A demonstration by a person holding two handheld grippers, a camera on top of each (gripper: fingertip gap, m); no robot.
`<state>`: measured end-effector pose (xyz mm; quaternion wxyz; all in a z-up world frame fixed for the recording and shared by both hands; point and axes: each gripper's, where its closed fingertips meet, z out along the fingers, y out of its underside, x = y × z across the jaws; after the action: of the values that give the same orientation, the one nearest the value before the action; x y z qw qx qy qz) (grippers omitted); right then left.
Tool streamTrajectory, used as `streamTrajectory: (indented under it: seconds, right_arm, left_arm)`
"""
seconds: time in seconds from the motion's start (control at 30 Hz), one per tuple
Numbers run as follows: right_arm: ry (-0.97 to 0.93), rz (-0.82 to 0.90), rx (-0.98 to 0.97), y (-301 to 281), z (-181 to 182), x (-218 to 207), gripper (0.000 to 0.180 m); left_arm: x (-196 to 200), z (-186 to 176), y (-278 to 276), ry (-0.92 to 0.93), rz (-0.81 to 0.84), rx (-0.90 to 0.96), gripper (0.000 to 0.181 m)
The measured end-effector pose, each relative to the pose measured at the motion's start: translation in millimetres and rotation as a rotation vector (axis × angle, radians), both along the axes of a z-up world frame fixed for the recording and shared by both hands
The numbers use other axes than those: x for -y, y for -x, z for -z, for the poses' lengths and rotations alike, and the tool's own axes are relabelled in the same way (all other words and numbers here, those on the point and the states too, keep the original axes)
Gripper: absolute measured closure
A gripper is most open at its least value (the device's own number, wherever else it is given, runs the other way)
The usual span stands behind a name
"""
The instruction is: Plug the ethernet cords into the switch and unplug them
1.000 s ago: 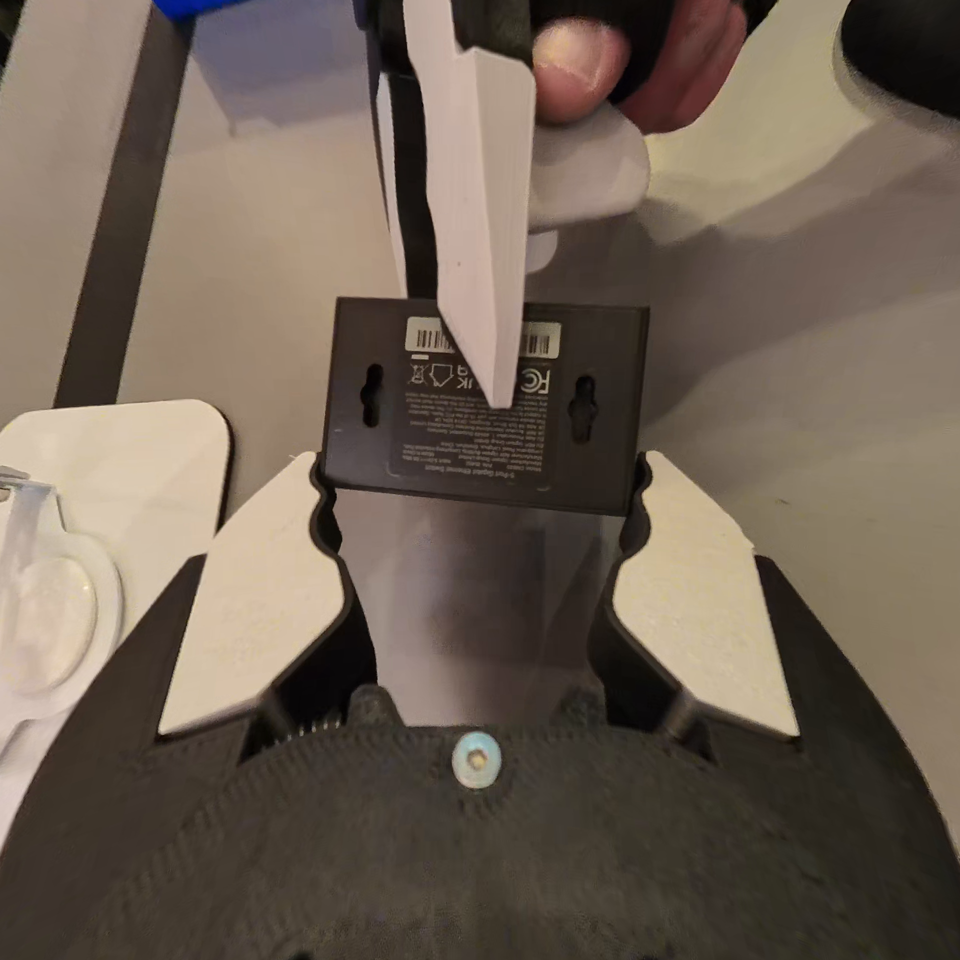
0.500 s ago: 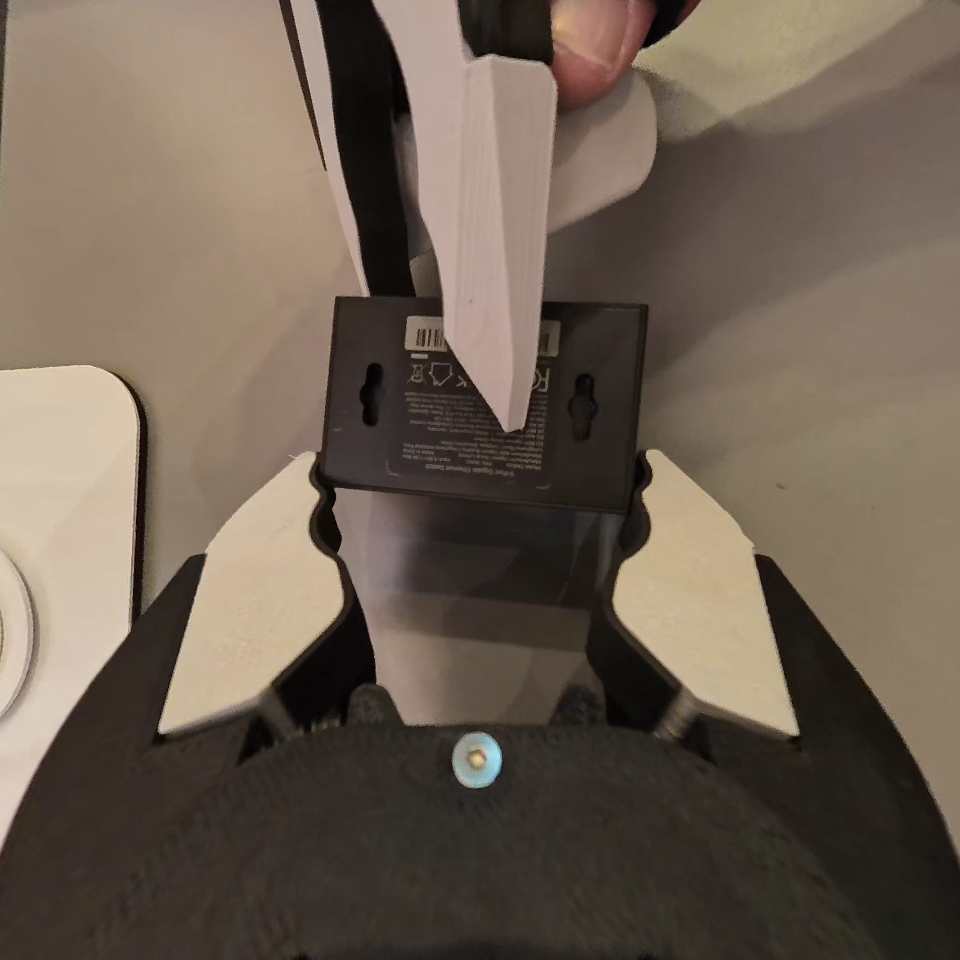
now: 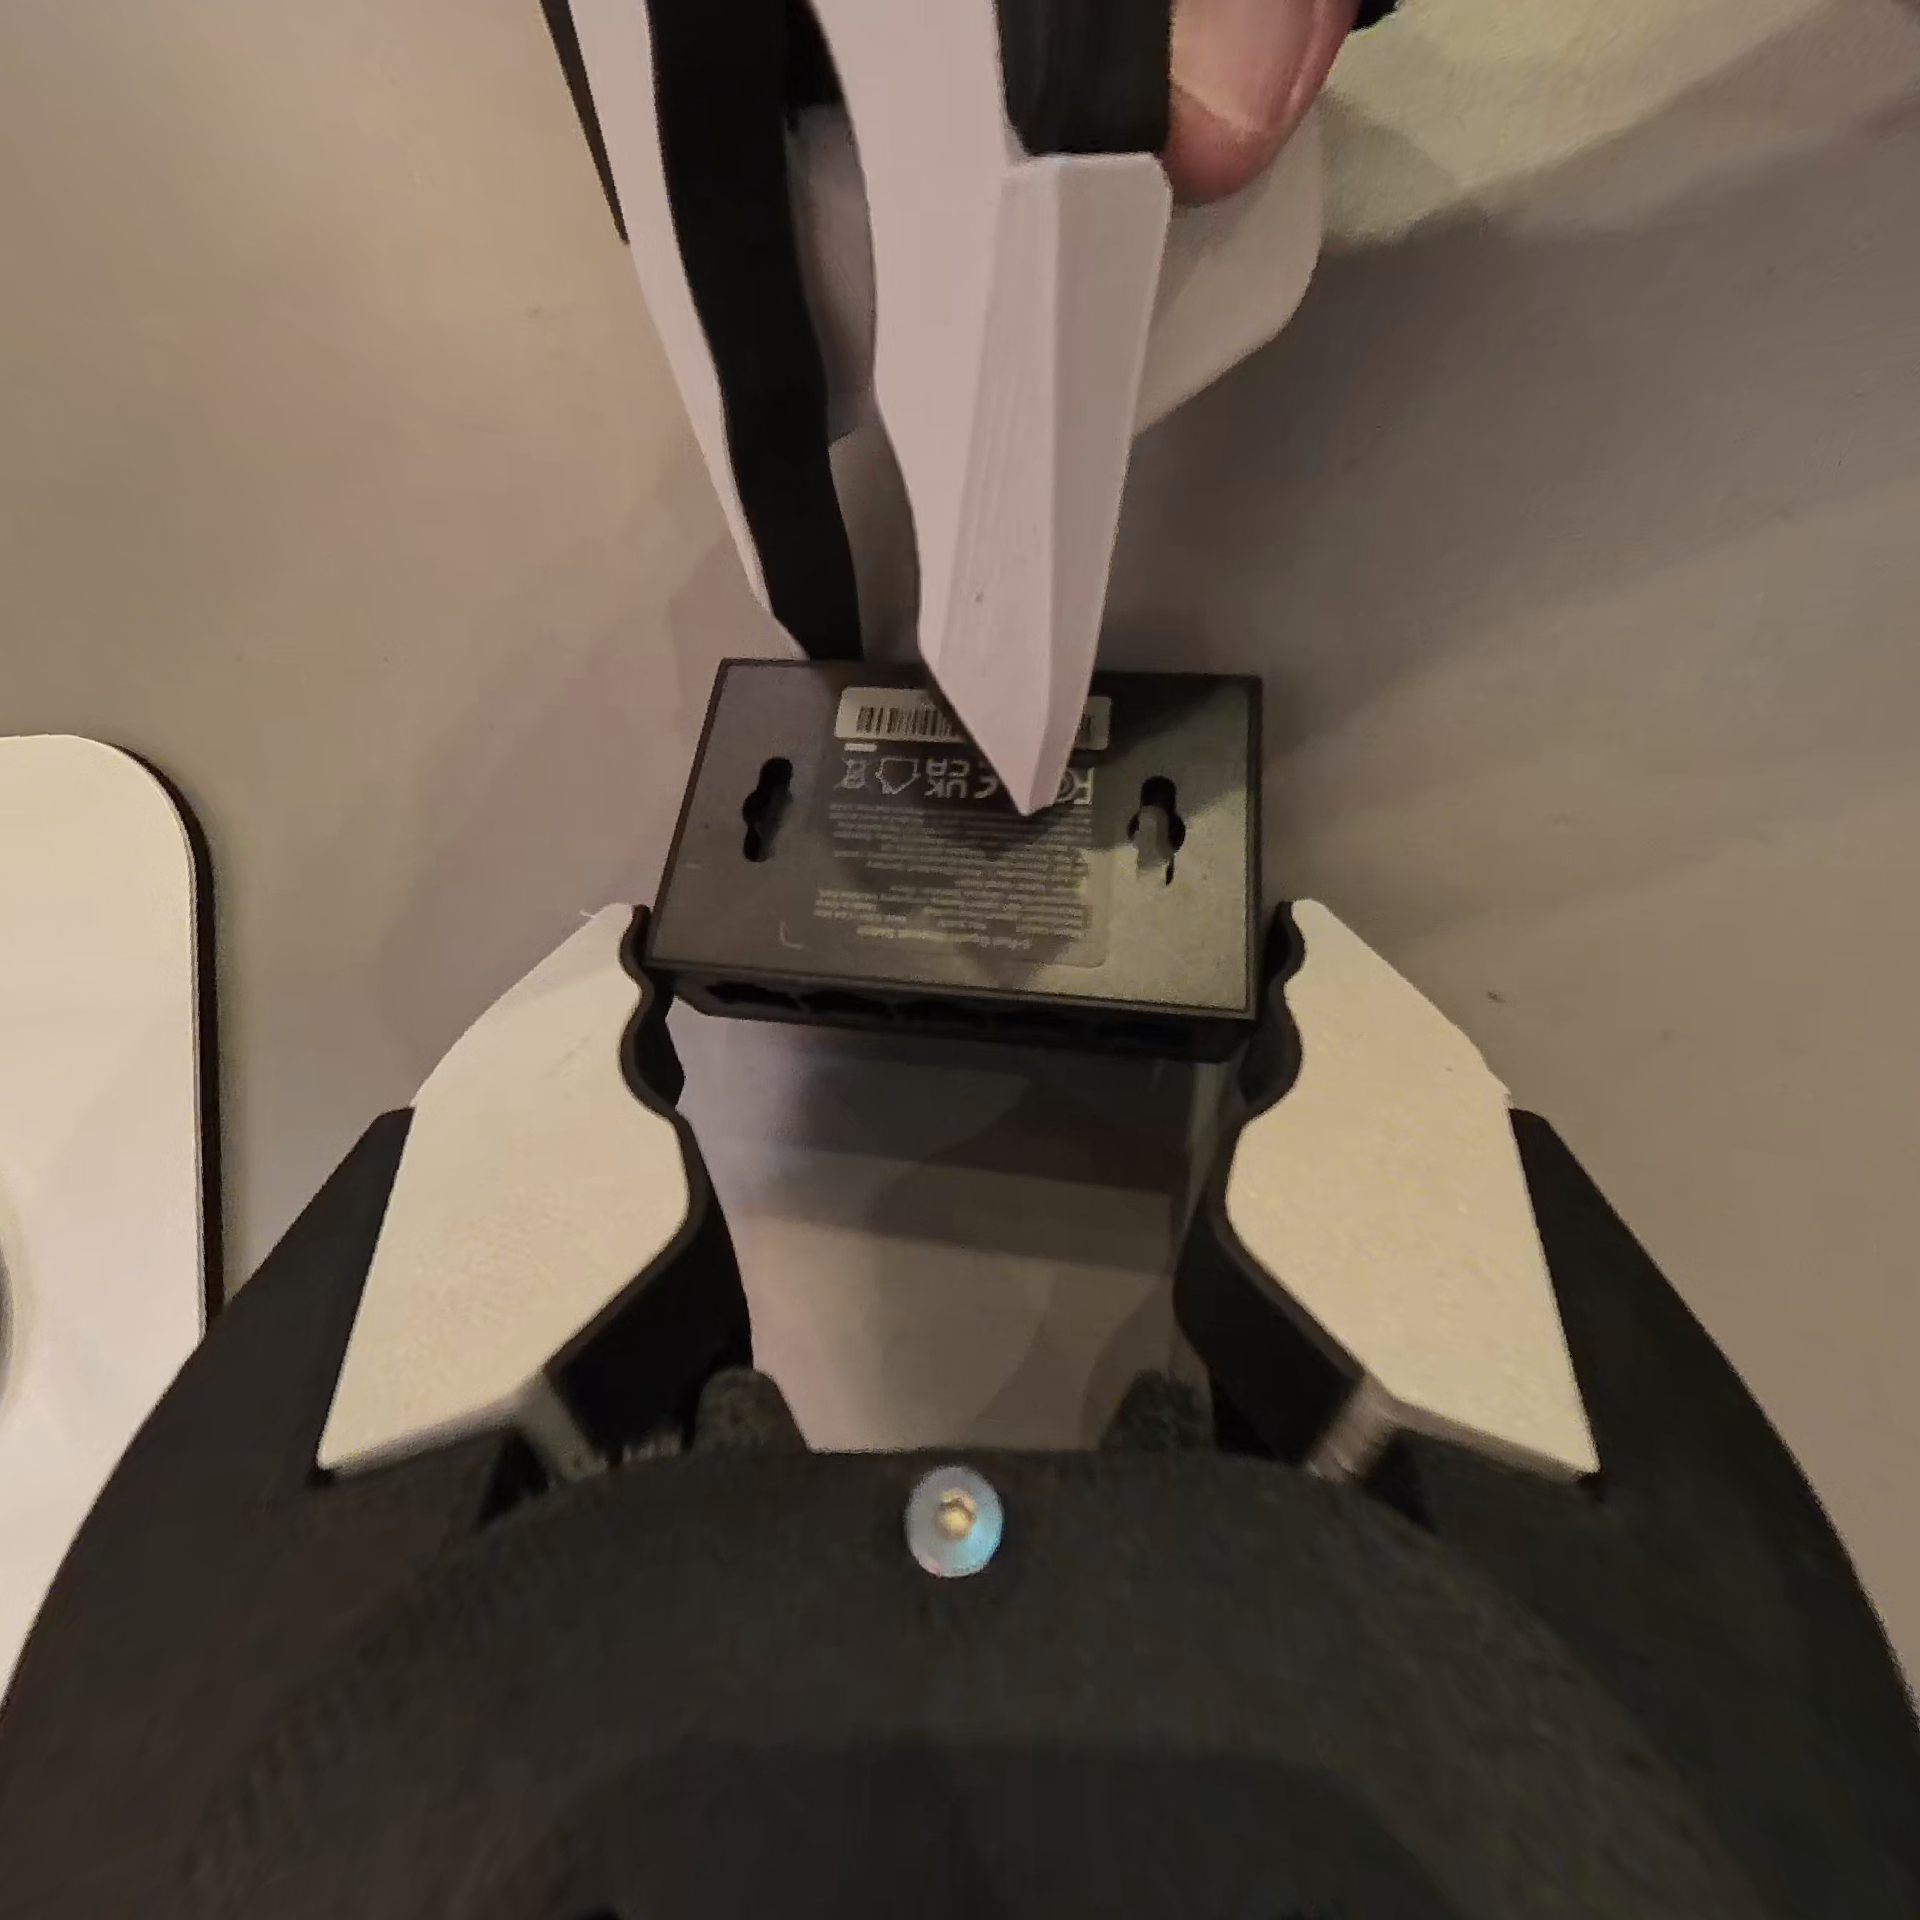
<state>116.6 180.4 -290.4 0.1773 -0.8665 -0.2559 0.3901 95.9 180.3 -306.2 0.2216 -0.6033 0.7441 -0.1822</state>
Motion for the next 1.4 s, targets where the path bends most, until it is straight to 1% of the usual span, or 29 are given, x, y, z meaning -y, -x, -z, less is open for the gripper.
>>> streamTrajectory:
  seconds: [0.1, 0.27, 0.3, 0.33, 0.63, 0.7, 0.73, 0.8, 0.87, 0.9, 1.0, 1.13, 1.2, 1.23, 1.33, 1.4]
  right_arm:
    - [-0.008, -0.008, 0.000, 2.1, -3.0, 4.2, 0.143]
    - [-0.024, -0.017, 0.055, 1.5, -3.2, 5.3, 0.148]
    - [-0.025, -0.022, 0.070, 1.2, -2.6, 5.5, 0.151]
    - [-0.026, -0.030, 0.083, 1.3, -1.5, 6.0, 0.159]
    - [-0.064, -0.055, 0.162, 3.6, -2.5, 5.0, 0.158]
    - [-0.074, -0.053, 0.184, 2.3, -0.5, 4.3, 0.139]
    - [-0.084, -0.054, 0.170, 3.8, -2.8, 4.0, 0.136]
    - [-0.115, -0.043, 0.177, 1.3, -8.6, 0.7, 0.136]
    - [-0.135, -0.039, 0.176, -0.8, -17.4, -1.4, 0.131]
    - [-0.145, -0.032, 0.171, -2.5, -23.5, -3.4, 0.129]
    - [-0.221, -0.008, 0.175, -11.8, -50.1, -16.7, 0.131]
    - [-0.373, 0.002, 0.127, -13.3, -107.5, -40.5, 0.139]
    - [-0.473, 0.014, 0.099, -11.9, -138.0, -54.8, 0.144]
    - [-0.509, 0.020, 0.066, -9.5, -152.5, -60.0, 0.148]
    - [-0.588, 0.037, -0.018, -4.3, -184.2, -73.4, 0.153]
    - [-0.630, 0.029, -0.067, 0.4, -196.4, -77.0, 0.154]
  left_arm:
    - [1.4, 0.4, 0.5, 0.001, 0.000, -0.012, 0.074]
    - [2.1, 1.3, 2.6, 0.007, -0.010, -0.044, 0.074]
    - [2.7, 1.9, 3.6, 0.016, -0.009, -0.045, 0.075]
    - [3.9, 1.9, 4.1, 0.026, -0.005, -0.042, 0.078]
    - [4.3, 2.8, 5.7, 0.036, -0.012, -0.047, 0.081]
    - [3.4, 1.7, 7.2, 0.050, -0.018, -0.049, 0.079]
    - [1.5, -1.5, 7.2, 0.052, -0.024, -0.035, 0.079]
    - [1.5, -14.4, 6.0, 0.079, -0.028, 0.018, 0.078]
    - [-3.5, -30.7, 6.8, 0.063, -0.040, 0.065, 0.077]
    - [-4.0, -39.6, 7.8, 0.069, -0.043, 0.088, 0.077]
    - [-8.4, -72.9, 11.2, 0.054, -0.058, 0.177, 0.081]
    - [-15.4, -133.0, 15.6, 0.018, -0.109, 0.357, 0.100]
    - [-18.5, -158.8, 17.8, 0.000, -0.134, 0.437, 0.113]
    - [-21.5, -169.1, 18.6, -0.018, -0.149, 0.466, 0.116]
    - [-26.9, -193.3, 22.4, -0.038, -0.170, 0.506, 0.132]
    - [-30.7, -206.4, 33.3, -0.070, -0.184, 0.488, 0.131]
